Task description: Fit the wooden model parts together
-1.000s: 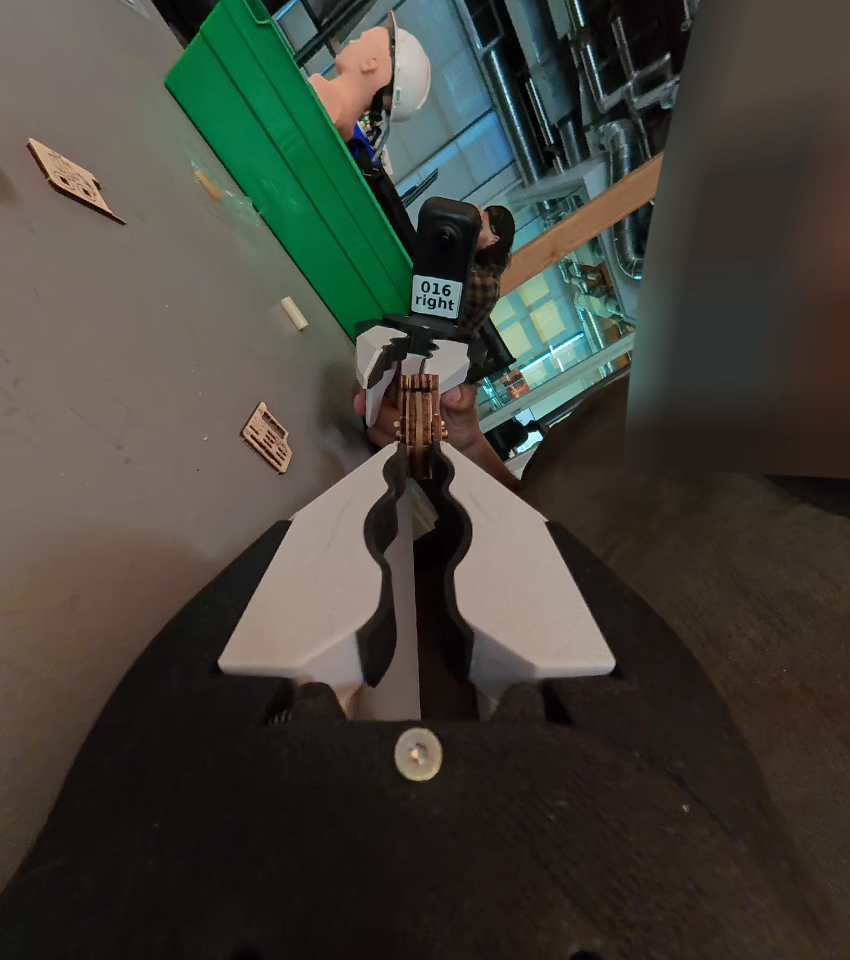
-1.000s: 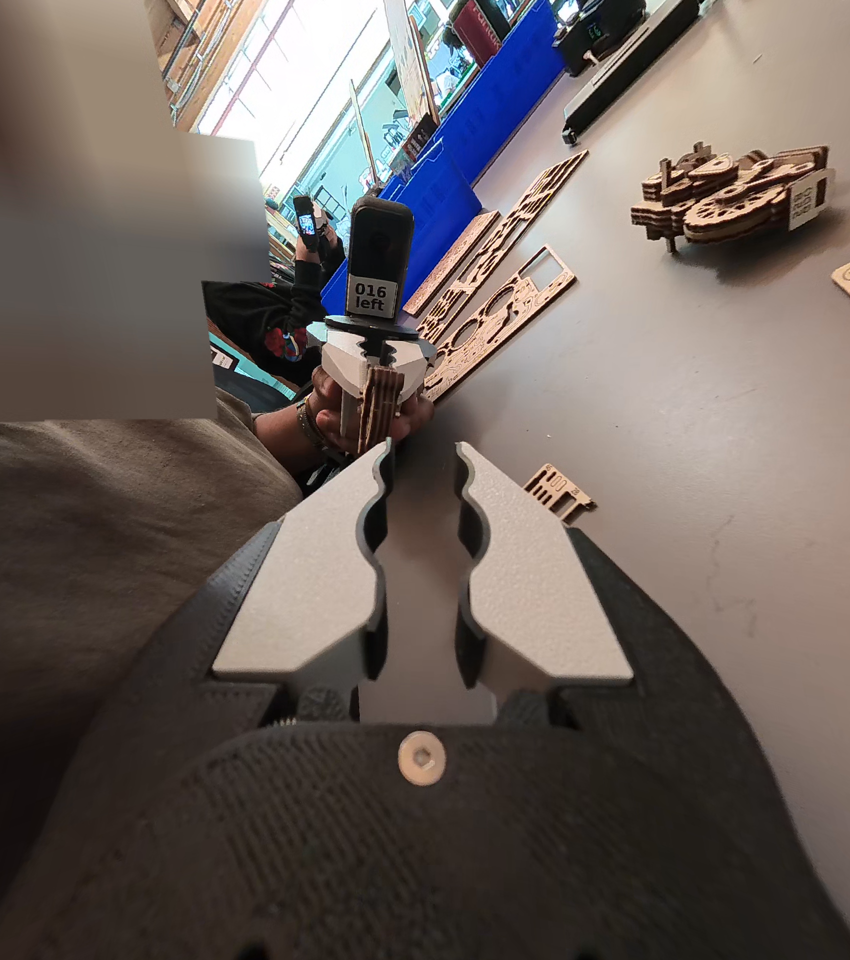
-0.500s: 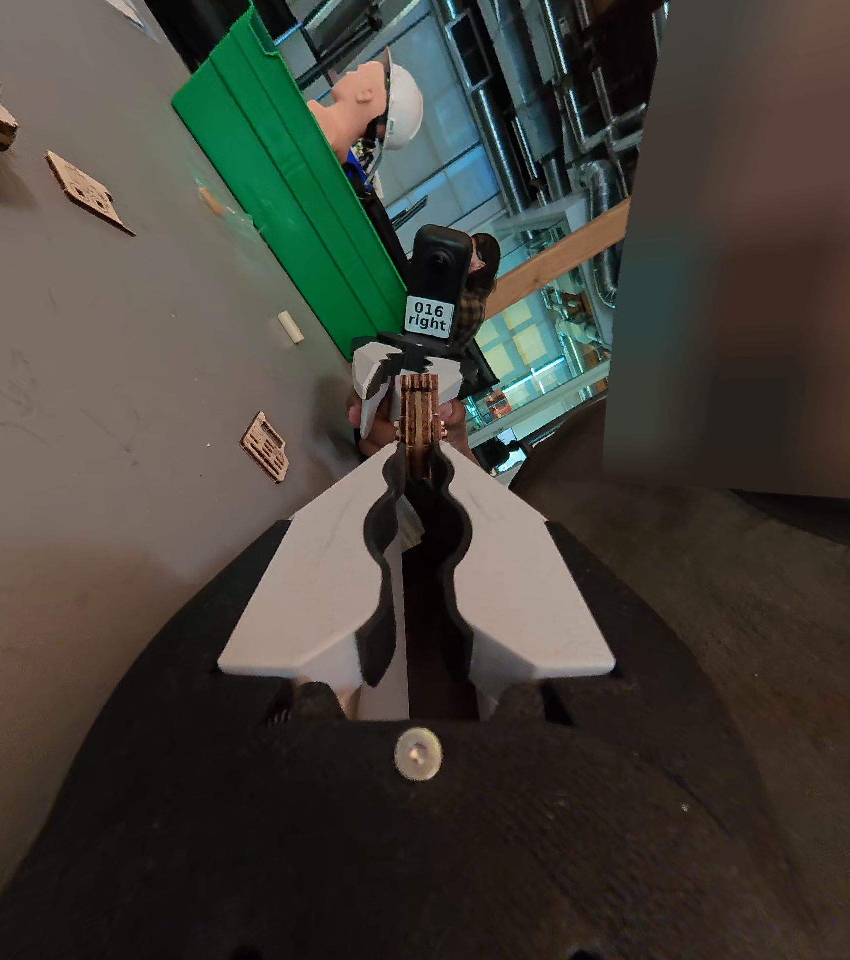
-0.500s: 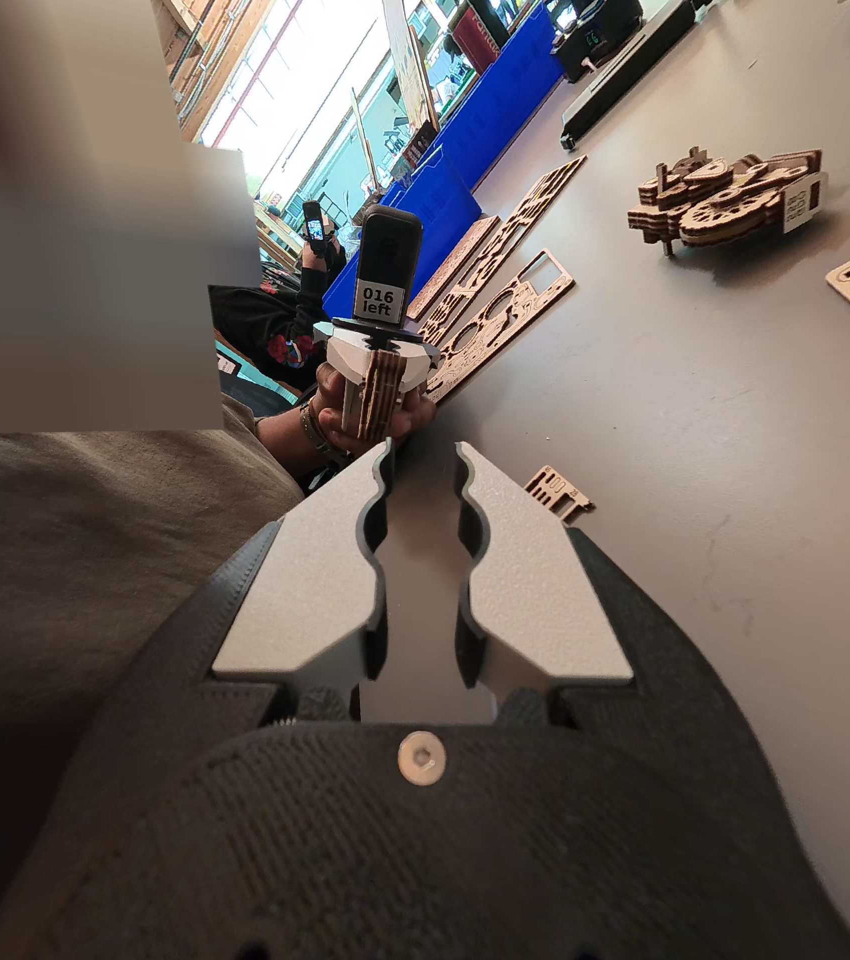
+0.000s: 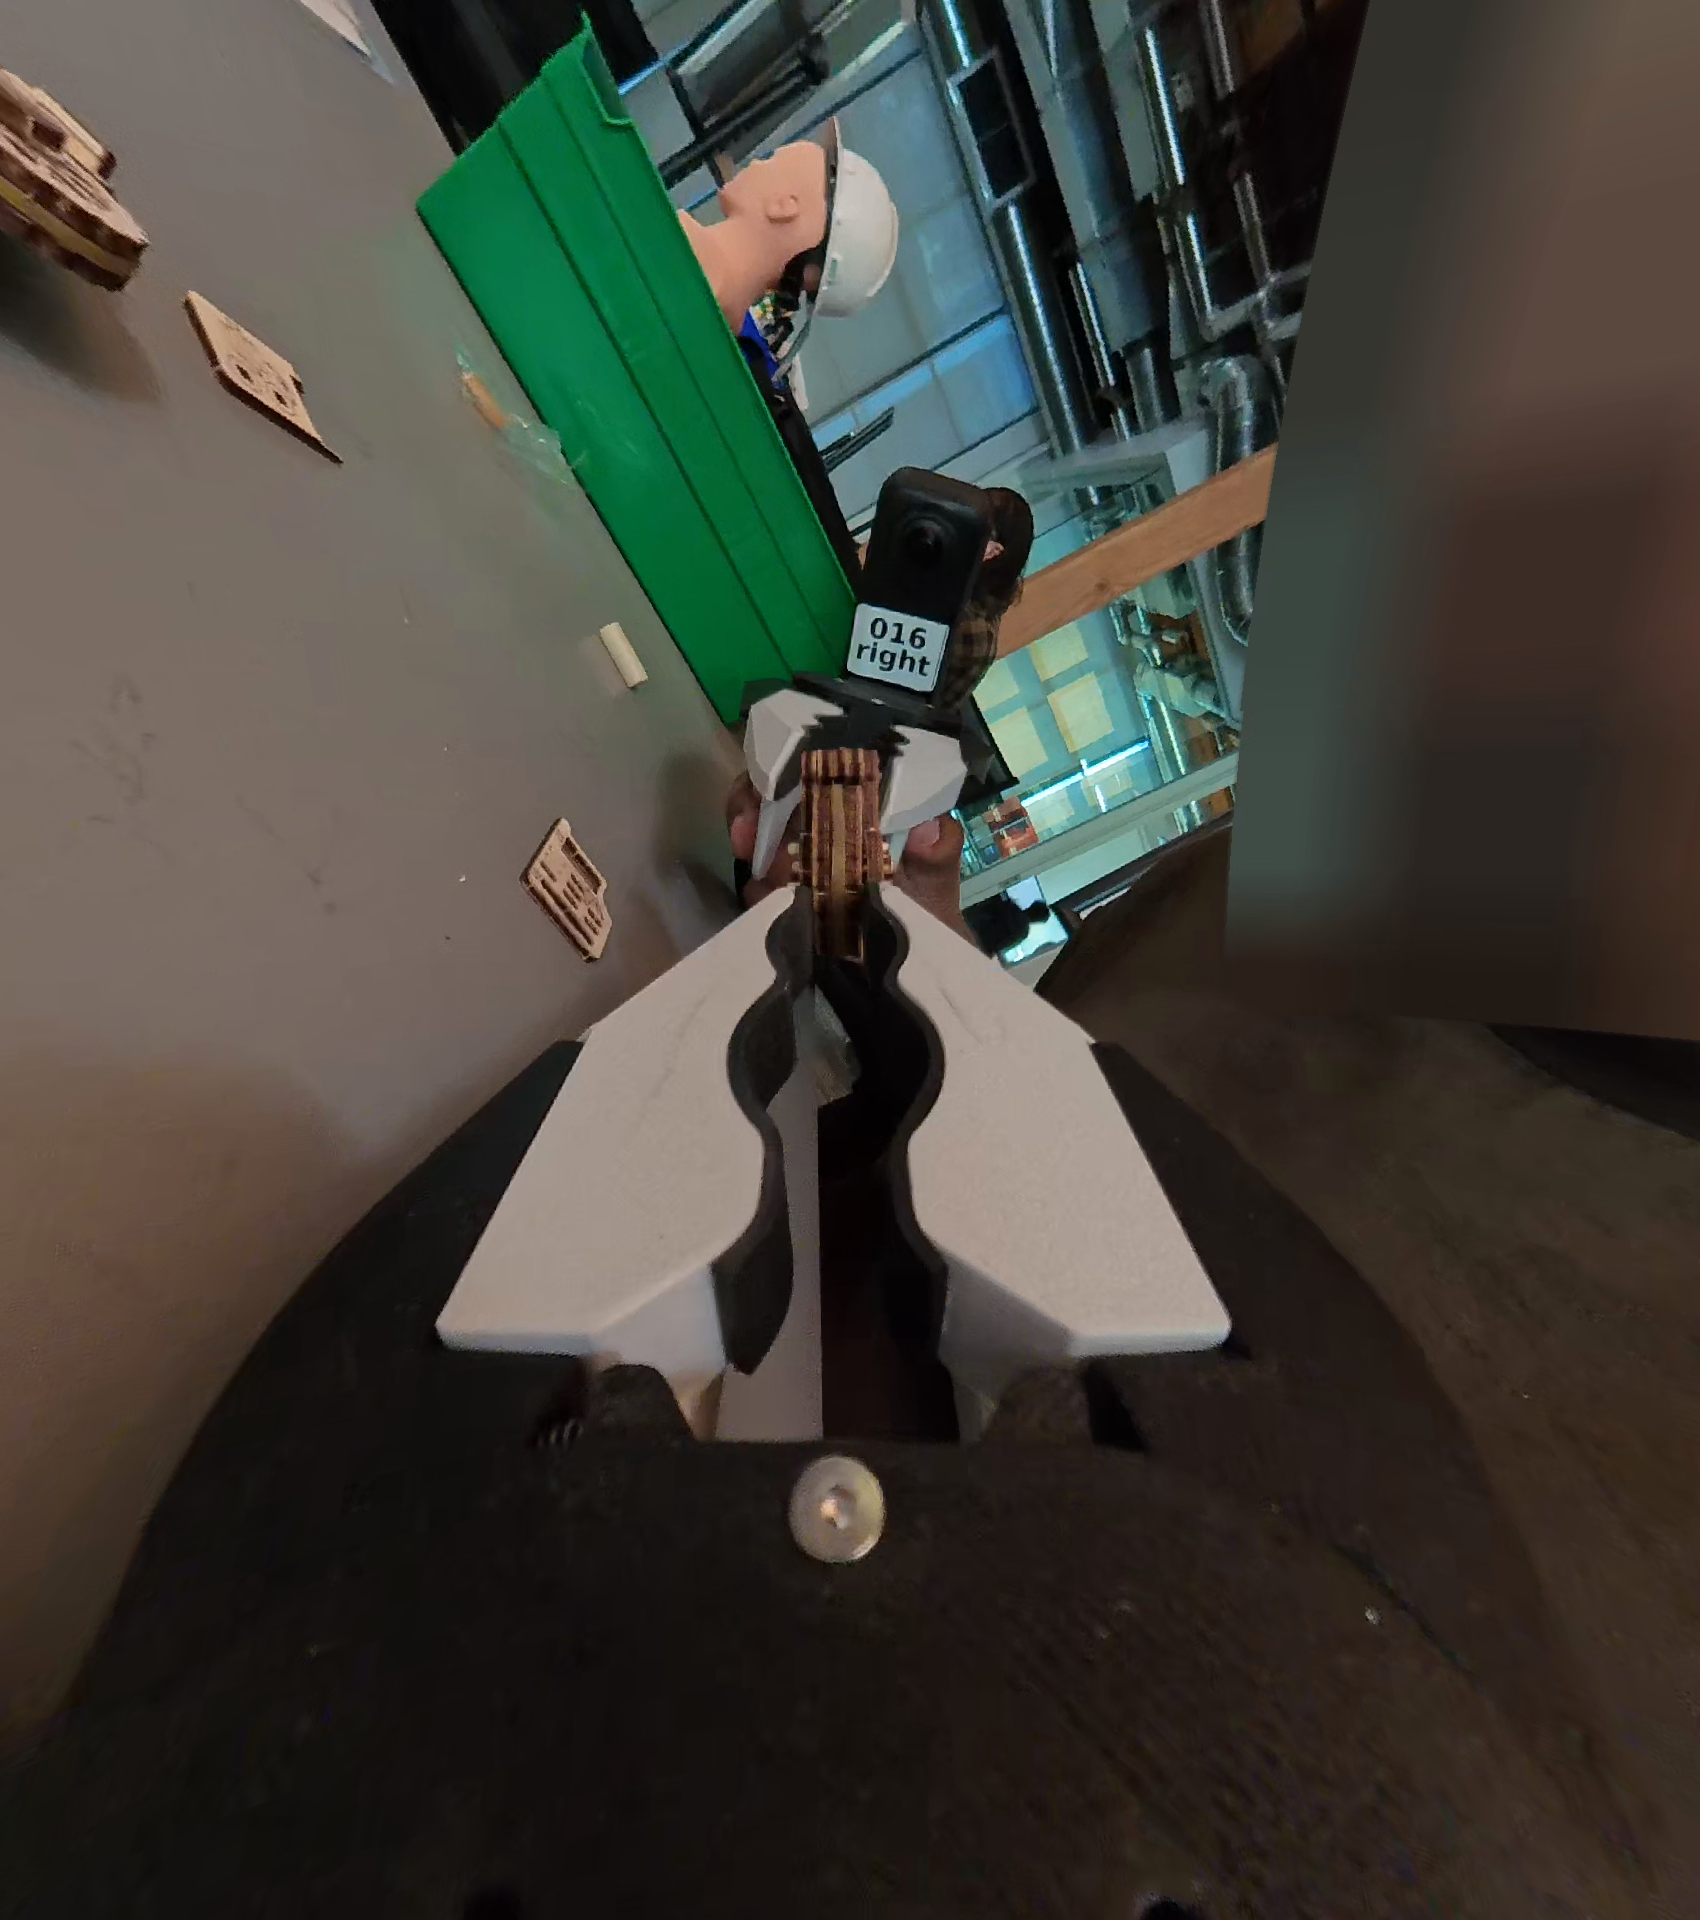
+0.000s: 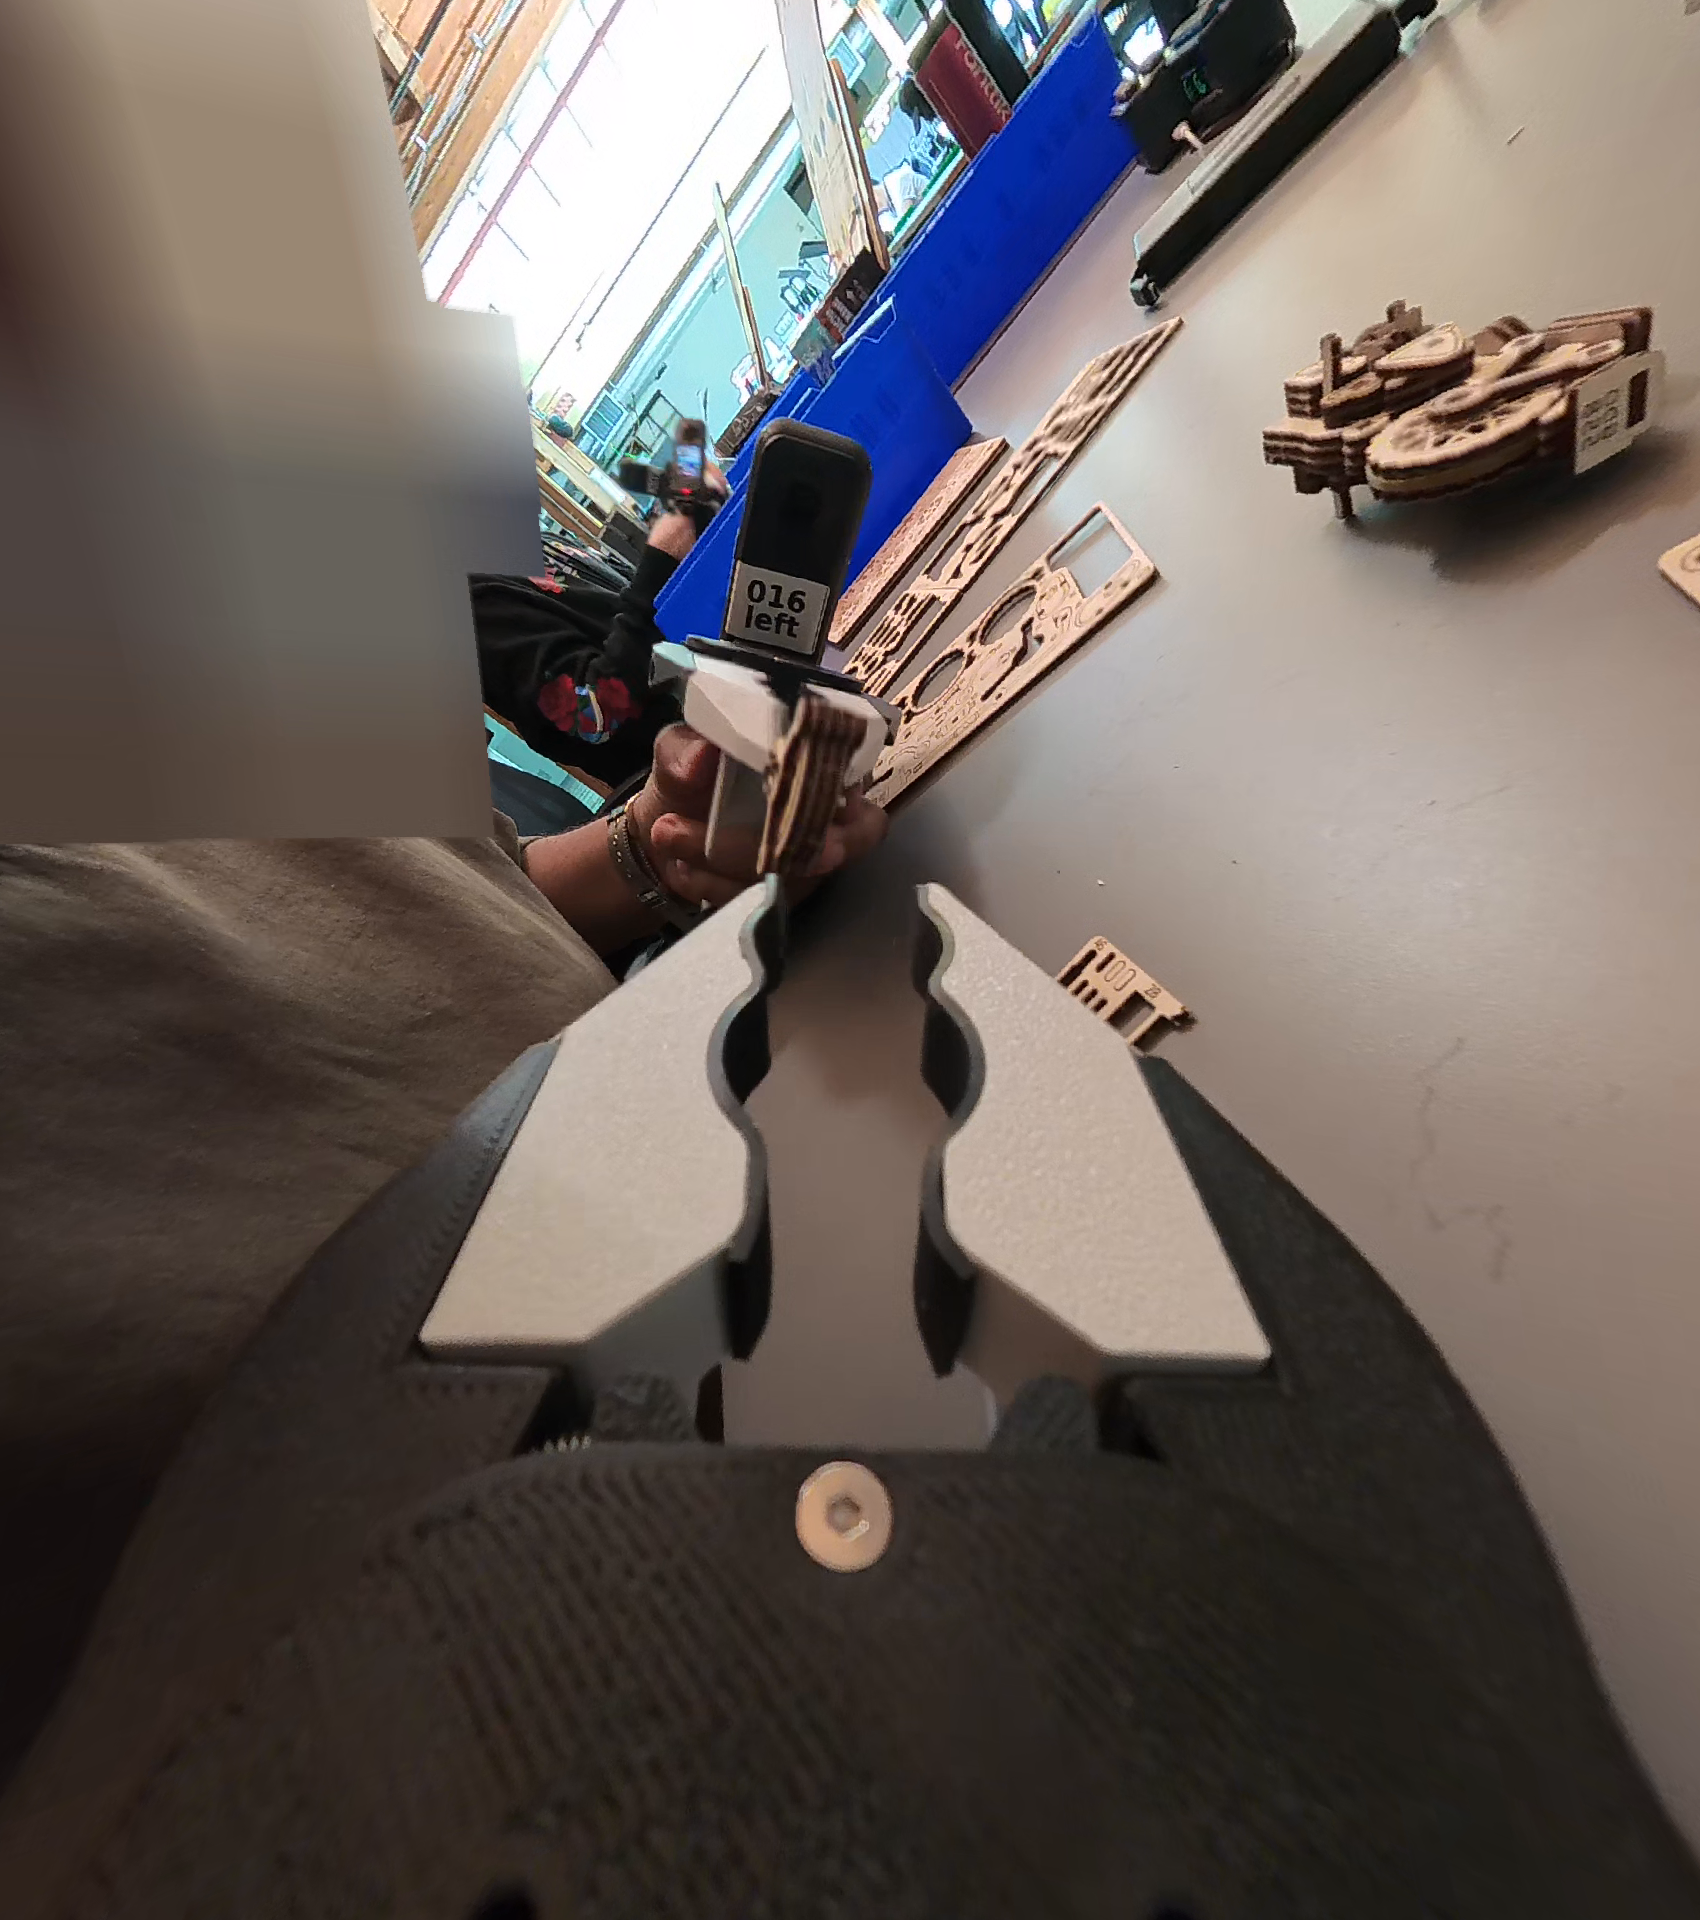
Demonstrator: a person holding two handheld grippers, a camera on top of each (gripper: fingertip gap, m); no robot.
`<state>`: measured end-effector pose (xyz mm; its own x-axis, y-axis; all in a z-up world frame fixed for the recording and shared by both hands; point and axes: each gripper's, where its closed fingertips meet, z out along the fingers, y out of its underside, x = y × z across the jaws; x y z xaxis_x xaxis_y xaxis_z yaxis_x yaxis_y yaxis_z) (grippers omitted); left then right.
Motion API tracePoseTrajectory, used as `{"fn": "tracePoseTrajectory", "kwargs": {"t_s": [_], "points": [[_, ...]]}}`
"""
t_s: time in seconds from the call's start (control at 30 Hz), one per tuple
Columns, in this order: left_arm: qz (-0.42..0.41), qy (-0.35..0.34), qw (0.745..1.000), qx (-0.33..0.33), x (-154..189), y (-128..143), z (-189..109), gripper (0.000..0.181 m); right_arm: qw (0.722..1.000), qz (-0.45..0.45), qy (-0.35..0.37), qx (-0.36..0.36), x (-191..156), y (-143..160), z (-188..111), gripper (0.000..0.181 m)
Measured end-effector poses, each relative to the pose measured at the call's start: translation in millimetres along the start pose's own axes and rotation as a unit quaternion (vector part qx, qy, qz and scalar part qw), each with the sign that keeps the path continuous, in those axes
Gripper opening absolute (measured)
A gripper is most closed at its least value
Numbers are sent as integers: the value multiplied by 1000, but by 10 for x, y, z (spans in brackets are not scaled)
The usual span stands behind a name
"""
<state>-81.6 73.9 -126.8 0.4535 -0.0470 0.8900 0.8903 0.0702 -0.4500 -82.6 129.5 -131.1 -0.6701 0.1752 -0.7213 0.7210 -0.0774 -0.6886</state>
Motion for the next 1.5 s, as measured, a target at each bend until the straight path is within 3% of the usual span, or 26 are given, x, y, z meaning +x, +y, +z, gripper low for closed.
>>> {"fn": "tracePoseTrajectory", "kwargs": {"t_s": [0.3,0.43,0.6,0.83,0.9,1.07,1.17,1.3,1.5], "points": [[57,-40,997,-41,-36,157,80,5,979,-179,66,69,-95,-284,-138,28],[57,-57,996,-39,-85,141,71,5,946,-294,97,98,-228,-342,-124,4],[45,-64,997,-29,-120,102,61,5,907,-342,192,153,-104,-475,-236,0],[42,-93,995,-14,-198,56,48,5,945,-206,230,104,227,-409,-221,0],[37,-97,995,-11,-213,45,43,5,943,-204,242,102,265,-433,-259,0],[18,-96,995,2,-236,4,18,5,941,-156,244,177,305,-669,-597,0],[6,-94,996,7,-247,-13,9,5,940,-132,261,174,436,-669,-686,0],[9,-94,995,6,-246,-12,15,5,928,-88,351,91,834,-459,-718,0],[9,-109,994,1,-288,-3,30,5,920,-31,391,-25,1126,-148,-593,0]]}}
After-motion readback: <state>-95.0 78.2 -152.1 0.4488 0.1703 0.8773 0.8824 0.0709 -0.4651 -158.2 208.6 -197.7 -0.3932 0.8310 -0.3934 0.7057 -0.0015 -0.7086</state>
